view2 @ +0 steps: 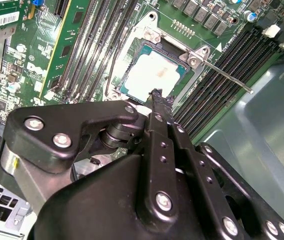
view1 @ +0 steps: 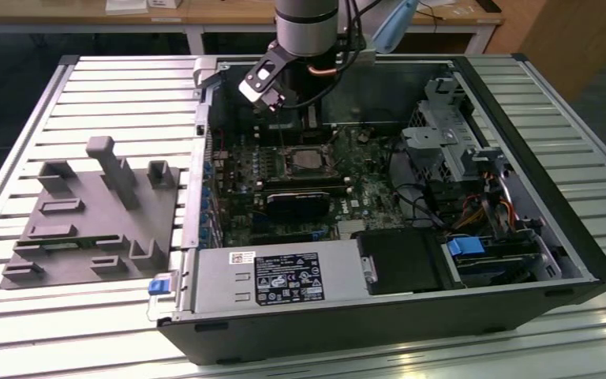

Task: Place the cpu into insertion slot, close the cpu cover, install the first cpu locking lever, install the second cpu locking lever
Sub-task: 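Close the cpu cover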

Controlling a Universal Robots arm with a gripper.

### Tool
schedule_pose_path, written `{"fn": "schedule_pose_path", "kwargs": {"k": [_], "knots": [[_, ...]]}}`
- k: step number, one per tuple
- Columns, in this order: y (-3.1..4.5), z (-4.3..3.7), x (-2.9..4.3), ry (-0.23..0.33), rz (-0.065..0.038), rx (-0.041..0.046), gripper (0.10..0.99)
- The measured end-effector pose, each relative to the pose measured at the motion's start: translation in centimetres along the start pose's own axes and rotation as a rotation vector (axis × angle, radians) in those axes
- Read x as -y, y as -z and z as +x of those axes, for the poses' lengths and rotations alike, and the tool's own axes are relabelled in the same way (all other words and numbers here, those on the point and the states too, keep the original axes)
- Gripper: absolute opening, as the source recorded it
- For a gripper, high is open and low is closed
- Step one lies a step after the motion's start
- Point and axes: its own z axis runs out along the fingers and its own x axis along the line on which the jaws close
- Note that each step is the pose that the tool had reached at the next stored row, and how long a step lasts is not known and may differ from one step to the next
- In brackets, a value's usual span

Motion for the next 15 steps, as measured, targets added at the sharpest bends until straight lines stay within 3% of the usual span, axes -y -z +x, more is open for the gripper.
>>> {"fn": "schedule_pose_path", "kwargs": {"k": [8,15], "knots": [[0.23,0.00,-0.02,0.000,0.000,0.0005,0.102],[2.07,0.03,-0.18,0.000,0.000,0.0001,0.102]]}}
